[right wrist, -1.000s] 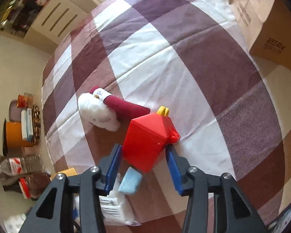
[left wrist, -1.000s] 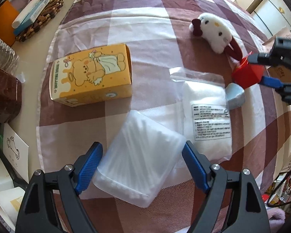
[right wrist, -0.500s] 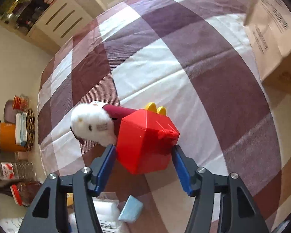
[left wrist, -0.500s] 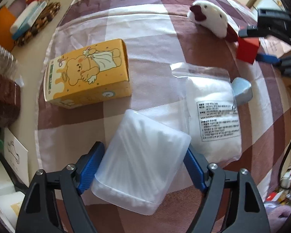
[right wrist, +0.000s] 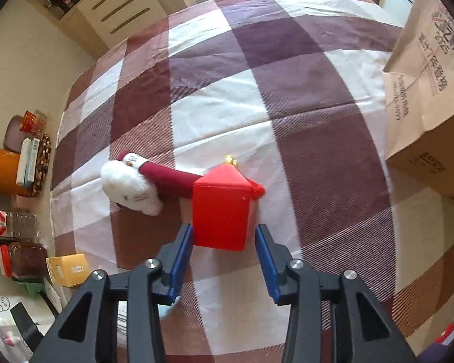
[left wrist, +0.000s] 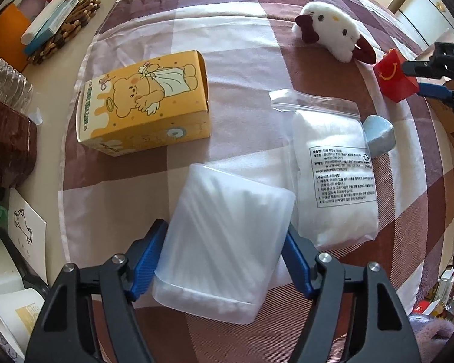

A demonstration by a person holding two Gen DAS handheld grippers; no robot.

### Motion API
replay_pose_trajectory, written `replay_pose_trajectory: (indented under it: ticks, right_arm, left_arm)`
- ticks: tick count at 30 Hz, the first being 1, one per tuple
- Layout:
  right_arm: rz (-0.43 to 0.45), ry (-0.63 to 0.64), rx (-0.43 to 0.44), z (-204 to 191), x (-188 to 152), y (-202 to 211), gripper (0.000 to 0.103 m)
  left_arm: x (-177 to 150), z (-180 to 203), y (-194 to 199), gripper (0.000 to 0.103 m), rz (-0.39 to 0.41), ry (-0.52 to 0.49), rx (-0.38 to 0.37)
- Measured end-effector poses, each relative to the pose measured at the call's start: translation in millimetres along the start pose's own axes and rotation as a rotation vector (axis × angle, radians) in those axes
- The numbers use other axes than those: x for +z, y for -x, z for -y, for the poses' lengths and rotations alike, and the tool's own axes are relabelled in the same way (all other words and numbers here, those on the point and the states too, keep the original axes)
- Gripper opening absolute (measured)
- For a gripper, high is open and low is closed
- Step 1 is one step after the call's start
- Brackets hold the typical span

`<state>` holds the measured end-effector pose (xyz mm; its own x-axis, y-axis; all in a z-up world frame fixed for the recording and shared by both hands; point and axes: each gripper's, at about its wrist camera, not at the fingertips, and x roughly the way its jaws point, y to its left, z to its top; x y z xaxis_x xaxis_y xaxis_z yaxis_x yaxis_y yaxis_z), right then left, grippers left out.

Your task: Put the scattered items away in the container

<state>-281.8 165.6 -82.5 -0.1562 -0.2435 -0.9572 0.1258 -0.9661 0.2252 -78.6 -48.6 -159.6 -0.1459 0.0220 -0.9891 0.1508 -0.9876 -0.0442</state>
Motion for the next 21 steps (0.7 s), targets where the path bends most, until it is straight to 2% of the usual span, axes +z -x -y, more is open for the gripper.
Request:
replay_pose_trajectory:
  ticks: [5, 12, 21]
  right_arm:
    - [-0.024, -0.046, 0.006, -4, 4, 3, 0.043]
    - [-0.052, 0.001, -0.092, -18, 10, -19, 0.043]
    - [-0.015, 0.025, -0.048, -11, 7, -25, 0.043]
  left_arm:
    - [-1, -5, 1, 0.073, -0.006, 0.013, -0.009]
    - [-3, -9, 2, 0.073, -0.001, 0.027, -0.009]
    - [-15, -12, 6, 0.069, 0.05, 0.033, 0.0]
